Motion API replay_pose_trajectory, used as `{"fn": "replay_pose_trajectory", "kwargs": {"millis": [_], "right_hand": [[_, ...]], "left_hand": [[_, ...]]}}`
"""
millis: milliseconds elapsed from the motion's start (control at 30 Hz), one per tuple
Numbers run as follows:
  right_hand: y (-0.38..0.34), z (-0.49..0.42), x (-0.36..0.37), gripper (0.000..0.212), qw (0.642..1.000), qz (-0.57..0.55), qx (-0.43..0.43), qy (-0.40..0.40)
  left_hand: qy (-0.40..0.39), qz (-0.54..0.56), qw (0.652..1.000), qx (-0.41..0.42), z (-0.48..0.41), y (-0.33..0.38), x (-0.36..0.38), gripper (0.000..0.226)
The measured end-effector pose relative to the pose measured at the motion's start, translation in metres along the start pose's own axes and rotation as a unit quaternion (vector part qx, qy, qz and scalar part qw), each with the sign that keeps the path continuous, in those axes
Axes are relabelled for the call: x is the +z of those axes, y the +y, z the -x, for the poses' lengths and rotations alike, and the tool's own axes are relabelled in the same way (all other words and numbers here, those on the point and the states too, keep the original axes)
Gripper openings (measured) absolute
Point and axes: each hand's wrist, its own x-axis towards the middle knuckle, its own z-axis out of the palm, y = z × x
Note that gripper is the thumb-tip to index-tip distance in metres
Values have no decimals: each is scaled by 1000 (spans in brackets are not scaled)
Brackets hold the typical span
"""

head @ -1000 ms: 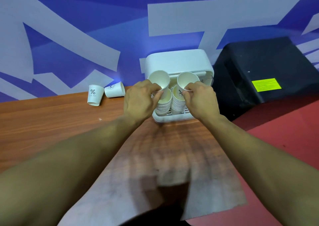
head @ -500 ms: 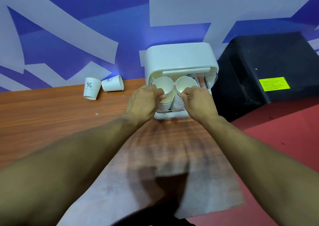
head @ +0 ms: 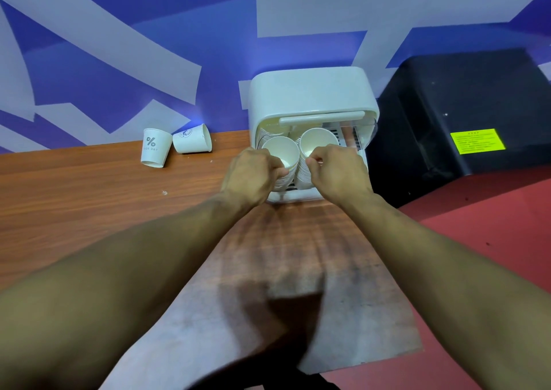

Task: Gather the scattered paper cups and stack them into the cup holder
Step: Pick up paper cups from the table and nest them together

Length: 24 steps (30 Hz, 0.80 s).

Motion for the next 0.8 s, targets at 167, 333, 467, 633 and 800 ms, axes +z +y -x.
{"fn": "replay_pose_trajectory", "kwargs": {"millis": [167,333,467,633,800], "right_hand": [[1,-1,3,24,1000,4,14,-21],[5,-3,11,26,999,-3,19,-33],[5,-8,13,28,999,-15,10,-33],[4,-11,14,36,999,-29,14,-27],[0,-12,13,40,999,-29,23,-31]], "left_hand": [[-23,50,998,-18,-6,-7,2,24],[-22,58,998,-17,-6,-7,2,22],[-18,72,996,-41,-9,-7,3,19],[-29,59,996,-51,-12,-7,4,24],[-47,64,995,-68,-14,-7,1,22]]}}
